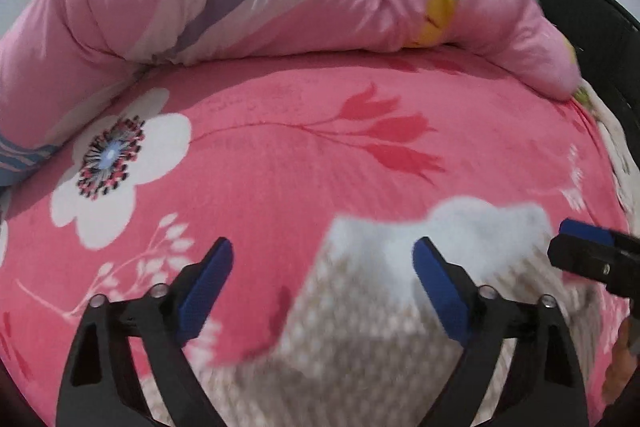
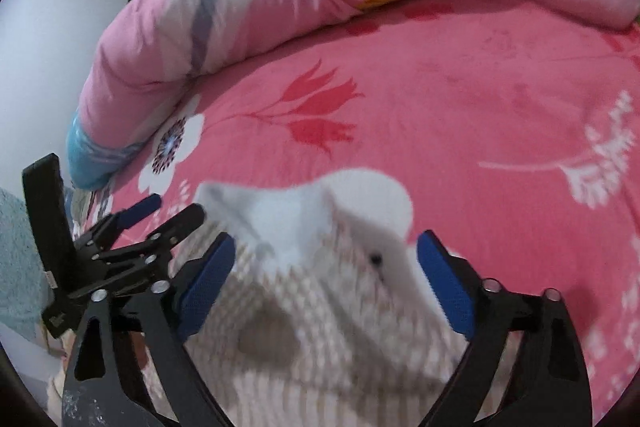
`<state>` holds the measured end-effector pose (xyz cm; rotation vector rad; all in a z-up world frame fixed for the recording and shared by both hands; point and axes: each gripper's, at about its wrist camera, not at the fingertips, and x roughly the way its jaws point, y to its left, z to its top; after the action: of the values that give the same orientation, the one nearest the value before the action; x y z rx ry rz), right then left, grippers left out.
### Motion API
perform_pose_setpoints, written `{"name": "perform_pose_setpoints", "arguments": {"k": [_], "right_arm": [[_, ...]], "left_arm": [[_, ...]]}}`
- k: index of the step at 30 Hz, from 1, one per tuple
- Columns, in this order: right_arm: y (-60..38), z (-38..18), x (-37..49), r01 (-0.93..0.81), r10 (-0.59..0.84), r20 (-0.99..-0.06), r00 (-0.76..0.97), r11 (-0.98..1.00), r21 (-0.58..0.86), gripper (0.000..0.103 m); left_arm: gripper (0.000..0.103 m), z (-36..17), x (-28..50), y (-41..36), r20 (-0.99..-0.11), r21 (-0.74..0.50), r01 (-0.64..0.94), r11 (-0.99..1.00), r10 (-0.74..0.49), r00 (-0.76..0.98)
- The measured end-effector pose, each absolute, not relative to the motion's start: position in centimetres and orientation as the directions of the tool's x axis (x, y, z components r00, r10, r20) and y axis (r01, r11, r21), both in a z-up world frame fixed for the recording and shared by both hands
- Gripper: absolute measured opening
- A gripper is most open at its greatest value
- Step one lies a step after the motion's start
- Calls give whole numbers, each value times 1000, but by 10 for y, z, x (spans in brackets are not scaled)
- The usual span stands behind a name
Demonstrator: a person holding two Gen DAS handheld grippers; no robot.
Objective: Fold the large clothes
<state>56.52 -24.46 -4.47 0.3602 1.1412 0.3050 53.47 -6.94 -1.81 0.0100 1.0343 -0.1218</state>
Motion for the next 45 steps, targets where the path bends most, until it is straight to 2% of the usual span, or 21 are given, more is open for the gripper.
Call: {"name": "perform_pose_setpoints", "arguments": {"k": [1, 2, 3, 4, 5, 6, 7, 9, 13, 17, 20, 21, 23, 24, 25, 27, 29, 32, 36, 42, 45], "right_arm": [[-243, -48, 570, -58, 428, -820, 380, 896, 441, 72], [-241, -51, 573, -66, 436, -819, 374, 893, 445, 68], [-239, -54, 574, -75, 436, -822, 368, 894, 441, 54], [-237, -54, 576, -82, 431, -826, 364, 898, 432, 31], [-236, -54, 574, -92, 425, -829, 363, 902, 422, 18], [-236, -51, 572, -107, 430, -823, 370, 900, 422, 13], [-236, -45, 565, -132, 433, -815, 386, 900, 416, 10], [-236, -30, 550, -181, 431, -802, 413, 902, 392, 9], [-240, 1, 497, -285, 457, -771, 442, 887, 363, 9], [-239, 4, 445, -356, 417, -794, 442, 894, 271, 12], [-240, 8, 410, -377, 376, -813, 445, 902, 211, 23], [-244, 18, 397, -379, 382, -794, 473, 902, 208, 31], [-255, 43, 381, -369, 457, -713, 531, 883, 291, 47], [-257, 51, 381, -363, 510, -669, 540, 859, 362, 50], [-253, 55, 385, -361, 555, -645, 526, 832, 421, 50], [-231, 52, 397, -360, 539, -660, 523, 842, 402, 50], [-206, 36, 415, -354, 504, -704, 500, 861, 365, 49], [-182, -9, 434, -318, 474, -783, 403, 875, 366, 40], [-174, -59, 407, -312, 409, -856, 317, 897, 313, 39], [-179, -39, 377, -370, 332, -870, 364, 909, 192, 39], [-181, -3, 384, -362, 368, -813, 451, 908, 210, 40]], "left_arm": [[76, -25, 543, -68, -865, -60, 92, 994, -97, 491], [66, -31, 548, -67, -873, -81, 84, 993, -111, 474], [53, -37, 552, -65, -880, -102, 74, 992, -124, 458], [46, -40, 554, -63, -883, -128, 77, 989, -149, 446], [32, -41, 554, -62, -880, -151, 83, 985, -172, 443], [19, -37, 550, -61, -871, -175, 93, 980, -199, 449], [18, -31, 545, -62, -860, -182, 110, 977, -212, 464], [13, -14, 532, -65, -837, -163, 149, 975, -216, 502], [11, 32, 482, -65, -780, -144, 268, 953, -276, 562], [11, 56, 420, -56, -733, -146, 366, 919, -349, 584], [11, 44, 376, -61, -738, -99, 425, 900, -353, 575], [11, 37, 364, -63, -740, -78, 437, 896, -345, 577], [11, 24, 352, -63, -741, -75, 447, 891, -350, 573], [11, 17, 348, -61, -742, -89, 447, 890, -359, 566], [11, 11, 346, -60, -742, -104, 444, 890, -366, 561], [12, 2, 343, -58, -743, -120, 436, 892, -372, 556], [13, -8, 341, -55, -756, -148, 429, 891, -382, 532], [15, -14, 333, -45, -764, -171, 424, 890, -391, 513], [25, -7, 316, -13, -751, -223, 409, 885, -423, 506], [25, 12, 324, 14, -691, -261, 367, 893, -438, 575], [25, 18, 347, 4, -659, -307, 360, 881, -470, 587]]}}
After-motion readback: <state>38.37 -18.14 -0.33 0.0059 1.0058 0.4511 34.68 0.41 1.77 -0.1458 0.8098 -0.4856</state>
